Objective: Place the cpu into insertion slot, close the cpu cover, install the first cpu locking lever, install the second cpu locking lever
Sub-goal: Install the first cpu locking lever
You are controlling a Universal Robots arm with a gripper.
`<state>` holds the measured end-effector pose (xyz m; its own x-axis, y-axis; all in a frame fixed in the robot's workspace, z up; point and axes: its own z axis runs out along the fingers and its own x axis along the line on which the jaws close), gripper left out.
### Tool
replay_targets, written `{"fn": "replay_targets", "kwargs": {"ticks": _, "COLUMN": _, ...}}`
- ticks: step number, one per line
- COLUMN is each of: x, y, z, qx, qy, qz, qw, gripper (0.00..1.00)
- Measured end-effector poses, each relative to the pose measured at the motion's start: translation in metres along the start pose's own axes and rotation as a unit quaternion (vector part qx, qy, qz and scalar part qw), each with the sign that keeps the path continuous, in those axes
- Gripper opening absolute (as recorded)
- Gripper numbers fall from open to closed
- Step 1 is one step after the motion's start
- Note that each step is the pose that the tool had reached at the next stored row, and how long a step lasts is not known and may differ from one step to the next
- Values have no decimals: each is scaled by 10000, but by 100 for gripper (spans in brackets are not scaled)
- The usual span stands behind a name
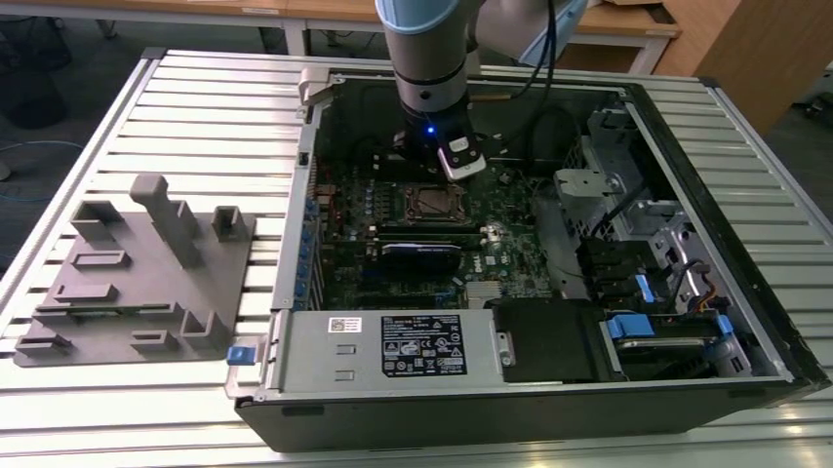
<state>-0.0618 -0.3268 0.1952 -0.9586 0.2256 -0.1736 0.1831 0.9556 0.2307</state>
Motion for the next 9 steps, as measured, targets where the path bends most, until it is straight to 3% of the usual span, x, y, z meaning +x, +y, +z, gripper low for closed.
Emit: {"fn": "replay_targets", "kwargs": {"ticks": 9, "x": -23, "y": 3, "z": 13, "qx": -11, "qy": -35, "qz": -15, "qw": 10000, "gripper": 11}}
